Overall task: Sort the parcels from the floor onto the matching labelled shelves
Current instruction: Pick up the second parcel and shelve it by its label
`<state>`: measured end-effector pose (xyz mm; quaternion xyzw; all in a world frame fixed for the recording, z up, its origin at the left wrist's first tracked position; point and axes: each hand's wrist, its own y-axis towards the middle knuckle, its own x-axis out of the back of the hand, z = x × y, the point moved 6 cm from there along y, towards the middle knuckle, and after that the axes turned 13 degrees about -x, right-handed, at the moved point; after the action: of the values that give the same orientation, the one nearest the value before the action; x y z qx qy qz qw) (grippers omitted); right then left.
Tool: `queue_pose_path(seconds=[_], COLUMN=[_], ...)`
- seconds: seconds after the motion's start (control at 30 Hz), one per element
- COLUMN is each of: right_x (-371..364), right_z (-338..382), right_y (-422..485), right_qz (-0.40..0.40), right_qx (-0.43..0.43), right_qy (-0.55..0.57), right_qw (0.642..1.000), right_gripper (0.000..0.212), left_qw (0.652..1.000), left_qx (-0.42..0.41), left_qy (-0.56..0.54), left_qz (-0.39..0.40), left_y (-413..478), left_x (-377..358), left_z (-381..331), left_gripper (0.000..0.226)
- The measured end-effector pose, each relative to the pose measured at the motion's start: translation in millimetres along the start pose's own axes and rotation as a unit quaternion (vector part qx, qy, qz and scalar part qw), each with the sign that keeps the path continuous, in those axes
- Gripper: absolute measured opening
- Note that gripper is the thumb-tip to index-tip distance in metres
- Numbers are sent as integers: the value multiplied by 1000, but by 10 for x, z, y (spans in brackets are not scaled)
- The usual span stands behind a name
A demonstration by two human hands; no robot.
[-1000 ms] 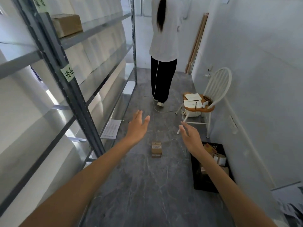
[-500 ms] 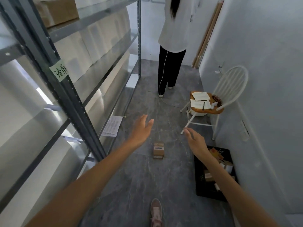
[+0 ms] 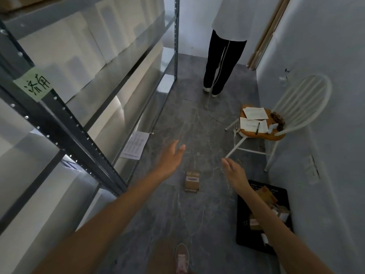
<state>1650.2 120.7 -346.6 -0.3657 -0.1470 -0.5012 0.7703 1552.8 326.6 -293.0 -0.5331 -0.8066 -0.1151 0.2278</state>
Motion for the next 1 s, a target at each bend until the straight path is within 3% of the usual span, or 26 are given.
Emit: queue_pose_path(seconds=[0.23,0.8,1.0], right_x=[-137,-830,-1001], right_z=[62,34,-151], right_y=[608,1961,2337], right_qz=[14,52,75], right_qx=[-41,-139,-154], right_qy=[-12,-31,-63], right_qw=[999,989,983], right_gripper=[39,33,30], left_qw=[998,991,991], left_qx=[64,116,120], left_qy=[-10,-35,-55], left_qz=[3,58,12], left_y=[575,2012,2398], left_x=[18,-108,-210], left_z=[394,1382,1738], left_gripper=[53,39,36])
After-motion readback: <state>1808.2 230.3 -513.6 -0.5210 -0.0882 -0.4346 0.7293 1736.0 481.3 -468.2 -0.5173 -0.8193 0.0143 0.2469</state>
